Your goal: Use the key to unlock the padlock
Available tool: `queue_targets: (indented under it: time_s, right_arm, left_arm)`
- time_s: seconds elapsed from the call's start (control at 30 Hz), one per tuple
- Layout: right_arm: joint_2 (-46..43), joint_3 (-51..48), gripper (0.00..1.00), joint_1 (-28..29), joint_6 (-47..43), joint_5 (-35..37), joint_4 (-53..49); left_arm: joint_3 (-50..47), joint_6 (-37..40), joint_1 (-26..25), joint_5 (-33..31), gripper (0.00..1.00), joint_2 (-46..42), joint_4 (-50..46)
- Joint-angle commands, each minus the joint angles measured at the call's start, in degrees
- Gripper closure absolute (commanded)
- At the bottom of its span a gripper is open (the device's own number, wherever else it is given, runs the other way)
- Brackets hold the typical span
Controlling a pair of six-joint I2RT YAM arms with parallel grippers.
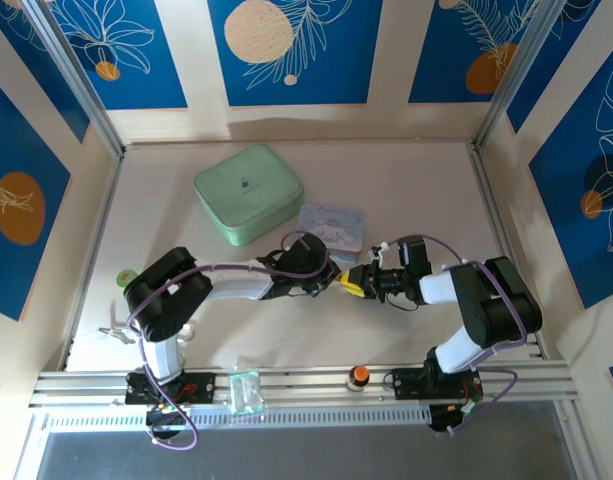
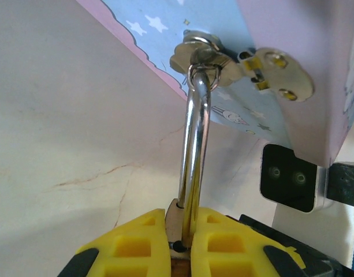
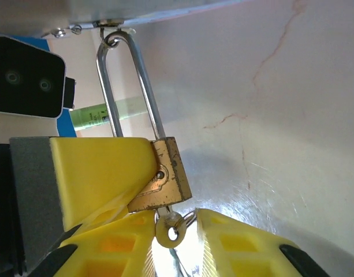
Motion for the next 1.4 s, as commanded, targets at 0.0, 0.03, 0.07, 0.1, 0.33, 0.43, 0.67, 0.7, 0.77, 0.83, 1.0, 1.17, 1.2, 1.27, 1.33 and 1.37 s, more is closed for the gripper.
queue_targets:
  time_s: [0.0, 0.03, 0.07, 0.1, 0.33, 0.43, 0.67, 0.7, 0.77, 0.83, 1.0, 1.17, 1.2, 1.27, 1.33, 1.37]
  right_arm:
    - [-1.09, 0.52, 0.76, -1.49, -1.44, 9.0, -5.58]
    - [-1.55, 0.6, 0.76, -1.36, -1.49, 9.34, -5.97]
    - [-1.84, 0.61, 0.76, -1.15, -1.49, 9.58, -6.19]
    - [-2.16, 0.69, 0.75, -0.99, -1.57, 9.87, -6.37]
    - [-7.16, 0.88, 0.74, 1.45, -3.72, 14.95, -11.07]
    - [-11.27, 1.07, 0.72, 2.66, -5.52, 18.51, -14.38]
    - [-16.95, 3.29, 0.72, 5.87, -8.98, 25.36, -22.71]
    - [-17.03, 3.15, 0.72, 5.79, -8.81, 25.51, -22.58]
    - [-16.97, 2.9, 0.72, 5.78, -8.48, 25.48, -22.34]
    - [-16.89, 2.76, 0.72, 5.78, -8.26, 25.26, -22.15]
    - [-17.01, 3.15, 0.72, 5.82, -8.43, 25.33, -22.74]
    - [-17.14, 3.5, 0.72, 5.85, -8.69, 25.66, -23.26]
    - [-17.02, 3.51, 0.71, 5.86, -8.77, 25.69, -23.25]
    - [-16.67, 3.63, 0.71, 5.89, -8.81, 25.78, -23.35]
    - [-16.36, 3.71, 0.71, 5.85, -8.87, 25.78, -23.35]
    - [-16.35, 3.85, 0.71, 5.88, -8.87, 25.66, -23.35]
  left_arm:
    - [-1.64, 0.65, -0.19, 1.99, 1.0, -2.97, -4.74]
    - [-2.0, 0.6, -0.1, 2.18, 1.0, -2.8, -4.56]
    - [-2.32, 0.27, -0.05, 2.44, 1.0, -2.6, -4.18]
    - [-2.66, 0.03, -0.05, 2.55, 1.0, -2.57, -3.81]
    - [-2.08, 4.51, -0.01, -0.61, 1.0, -3.72, -8.73]
    - [0.01, 10.22, -0.08, -2.67, 1.0, -2.88, -15.4]
    - [3.81, 22.26, -0.13, -6.64, 0.89, 0.87, -27.28]
    - [4.25, 23.32, -0.14, -7.63, 0.88, 1.22, -28.69]
    - [5.68, 26.44, -0.32, -10.1, 0.84, 2.04, -31.62]
    - [7.6, 29.09, -0.41, -12.16, 0.81, 3.5, -34.96]
    - [12.36, 32.72, -1.24, -18.3, 0.75, 7.1, -42.74]
    - [16.03, 33.33, -4.34, -27.53, 0.73, 6.75, -48.92]
    - [17.18, 33.45, -5.02, -29.01, 0.73, 7.14, -50.51]
    - [20.11, 33.98, -6.6, -33.08, 0.72, 8.66, -54.0]
    - [22.75, 34.13, -7.48, -35.04, 0.72, 10.74, -57.32]
    - [23.99, 34.09, -7.89, -35.61, 0.71, 11.64, -58.86]
